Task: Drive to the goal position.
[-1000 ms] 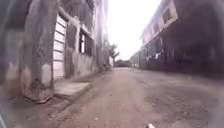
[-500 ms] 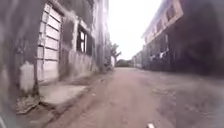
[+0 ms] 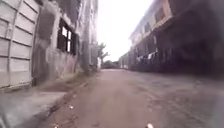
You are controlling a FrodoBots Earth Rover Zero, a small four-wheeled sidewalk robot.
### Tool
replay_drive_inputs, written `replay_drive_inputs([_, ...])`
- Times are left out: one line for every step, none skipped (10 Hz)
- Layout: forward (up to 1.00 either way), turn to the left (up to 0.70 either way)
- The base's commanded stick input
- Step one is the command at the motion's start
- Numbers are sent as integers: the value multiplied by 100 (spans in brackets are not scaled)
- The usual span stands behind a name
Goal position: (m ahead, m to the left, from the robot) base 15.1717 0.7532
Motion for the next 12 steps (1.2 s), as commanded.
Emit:
replay_drive_inputs([100, 0])
replay_drive_inputs([100, 0])
replay_drive_inputs([100, 0])
replay_drive_inputs([100, 0])
replay_drive_inputs([100, 0])
replay_drive_inputs([100, 0])
replay_drive_inputs([100, 0])
replay_drive_inputs([100, 0])
replay_drive_inputs([100, 0])
replay_drive_inputs([100, 0])
replay_drive_inputs([100, 0])
replay_drive_inputs([100, 0])
